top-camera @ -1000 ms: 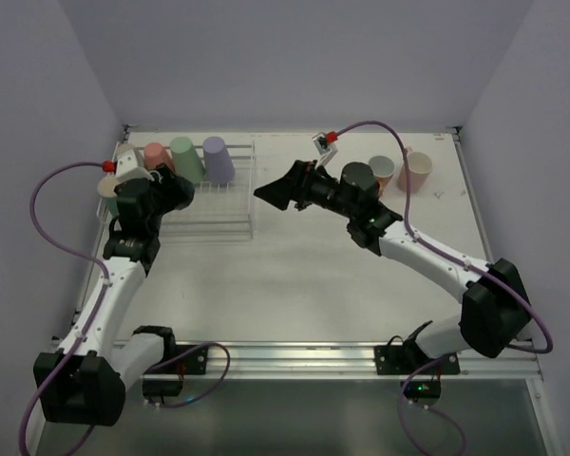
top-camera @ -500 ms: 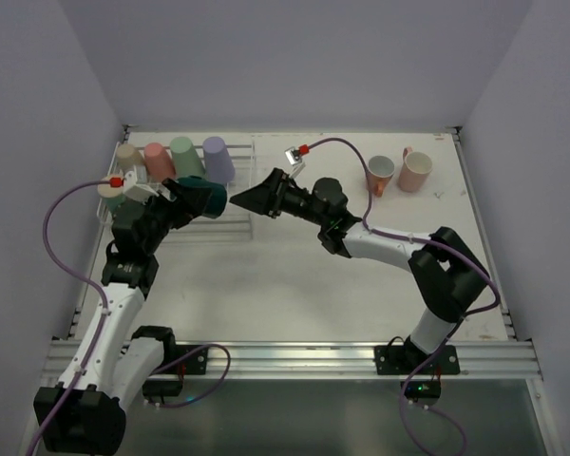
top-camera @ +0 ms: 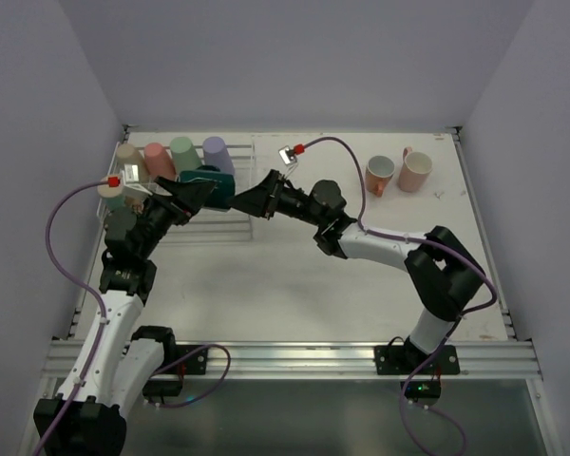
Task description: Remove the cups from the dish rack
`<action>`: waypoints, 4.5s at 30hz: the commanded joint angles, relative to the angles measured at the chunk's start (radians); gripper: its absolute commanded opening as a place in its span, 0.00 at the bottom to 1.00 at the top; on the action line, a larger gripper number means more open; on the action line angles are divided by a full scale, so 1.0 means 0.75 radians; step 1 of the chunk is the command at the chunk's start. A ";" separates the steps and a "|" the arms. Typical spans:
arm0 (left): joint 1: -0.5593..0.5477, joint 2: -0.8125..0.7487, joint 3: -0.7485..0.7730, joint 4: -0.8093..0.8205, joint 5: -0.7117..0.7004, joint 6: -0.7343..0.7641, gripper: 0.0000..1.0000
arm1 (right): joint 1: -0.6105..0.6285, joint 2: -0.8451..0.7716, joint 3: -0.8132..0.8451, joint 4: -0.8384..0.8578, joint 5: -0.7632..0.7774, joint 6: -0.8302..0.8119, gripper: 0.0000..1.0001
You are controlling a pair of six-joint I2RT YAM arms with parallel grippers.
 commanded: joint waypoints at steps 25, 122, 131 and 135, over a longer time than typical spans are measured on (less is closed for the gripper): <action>-0.056 -0.044 0.031 0.175 0.102 -0.226 0.90 | 0.062 -0.022 0.095 0.138 -0.077 -0.093 0.00; -0.277 -0.097 0.283 -0.698 -1.019 0.895 1.00 | -0.556 0.488 1.361 -2.214 0.547 -1.821 0.89; -0.261 0.101 0.444 -0.729 -1.320 0.886 1.00 | -0.554 0.163 1.206 -2.050 0.412 -1.688 0.99; -0.105 0.240 0.503 -0.758 -1.314 0.876 1.00 | -0.539 0.036 1.130 -1.977 0.379 -1.615 0.99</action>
